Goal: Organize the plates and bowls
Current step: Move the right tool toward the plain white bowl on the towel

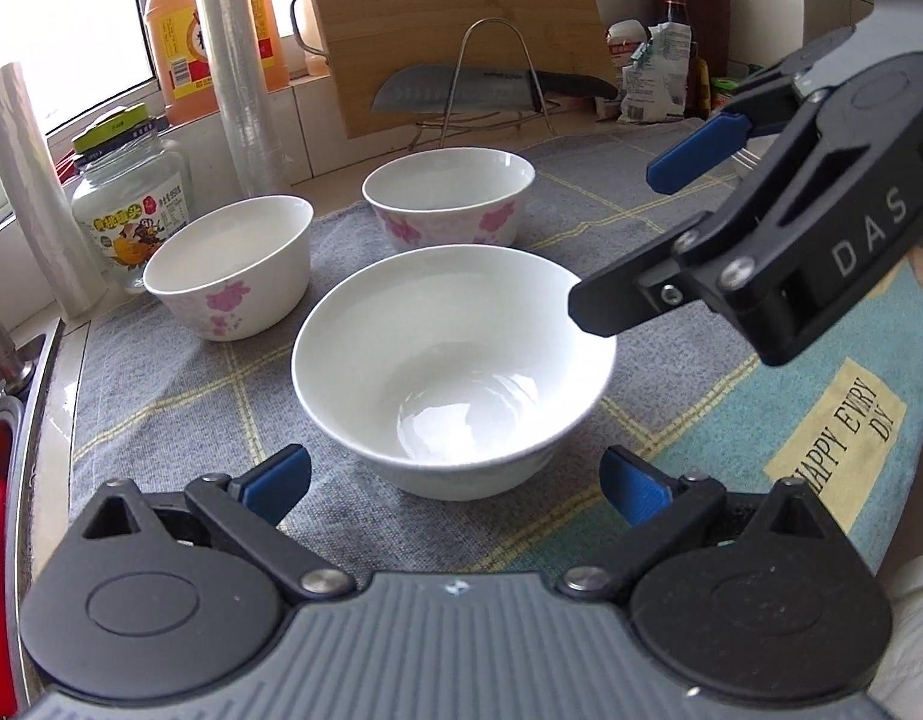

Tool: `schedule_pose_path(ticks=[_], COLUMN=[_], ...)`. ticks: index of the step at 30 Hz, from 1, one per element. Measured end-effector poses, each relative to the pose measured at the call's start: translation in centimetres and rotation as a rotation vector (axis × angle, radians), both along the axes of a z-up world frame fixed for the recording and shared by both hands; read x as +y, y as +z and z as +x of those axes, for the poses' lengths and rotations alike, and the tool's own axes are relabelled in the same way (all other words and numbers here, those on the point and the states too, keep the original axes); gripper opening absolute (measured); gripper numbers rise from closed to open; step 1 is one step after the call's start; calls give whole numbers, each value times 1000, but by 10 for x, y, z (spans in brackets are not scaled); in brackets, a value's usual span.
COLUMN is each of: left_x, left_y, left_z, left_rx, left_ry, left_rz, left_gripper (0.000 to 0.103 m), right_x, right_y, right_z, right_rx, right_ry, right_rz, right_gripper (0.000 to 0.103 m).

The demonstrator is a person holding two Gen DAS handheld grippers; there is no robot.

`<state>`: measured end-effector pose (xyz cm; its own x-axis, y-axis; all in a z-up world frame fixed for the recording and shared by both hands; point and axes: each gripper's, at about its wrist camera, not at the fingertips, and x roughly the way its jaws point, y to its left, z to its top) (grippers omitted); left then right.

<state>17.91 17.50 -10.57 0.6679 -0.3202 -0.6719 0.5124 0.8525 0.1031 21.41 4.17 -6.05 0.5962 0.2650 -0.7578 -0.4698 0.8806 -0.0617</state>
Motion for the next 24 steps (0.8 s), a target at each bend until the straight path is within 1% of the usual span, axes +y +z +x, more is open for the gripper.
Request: schedule_pose_path(ticks=[7,11,14,20,24], left_x=[-6,-6,-6,0,5], left_y=[-2,-1,-1,-1,0], left_z=[-3,-5,-4,-3,-2], left_rx=[-37,-58,-67,-75,-76], left_ry=[-74,-99,-102,-86,-76], left_rz=[56,59,60,53,46], left_gripper=[102,102,102,101,100], right_x=[11,15,20,25,29], right_y=[-5,-9,-11,-10,-13], right_z=[8,9,11,17,26], right_rx=[29,68,85,106,125], right_ry=[61,99,114,146,155], right_rz=[16,38,38,71,95], right_gripper=[103,103,103,103,99])
